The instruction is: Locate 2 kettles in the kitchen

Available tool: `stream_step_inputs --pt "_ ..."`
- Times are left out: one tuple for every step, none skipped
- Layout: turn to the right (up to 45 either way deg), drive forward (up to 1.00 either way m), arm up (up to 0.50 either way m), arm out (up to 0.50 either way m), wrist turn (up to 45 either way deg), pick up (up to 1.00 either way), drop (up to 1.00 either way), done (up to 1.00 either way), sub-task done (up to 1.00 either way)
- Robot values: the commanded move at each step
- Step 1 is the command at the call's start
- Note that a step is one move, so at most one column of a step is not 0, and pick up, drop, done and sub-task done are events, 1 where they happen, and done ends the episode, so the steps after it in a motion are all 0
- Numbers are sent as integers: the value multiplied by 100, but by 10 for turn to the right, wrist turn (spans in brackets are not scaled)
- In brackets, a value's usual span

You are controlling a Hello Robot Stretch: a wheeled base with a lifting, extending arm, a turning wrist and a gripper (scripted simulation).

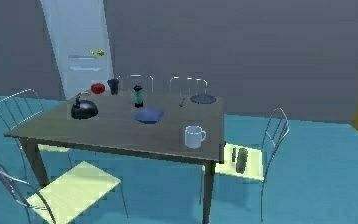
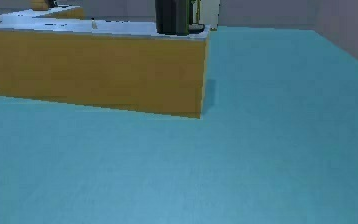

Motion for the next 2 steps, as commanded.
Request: stream_step_inputs --pt "60 0 0 0 0 0 0 0 0" --pt "0 30 0 0 0 0 0 0 0"
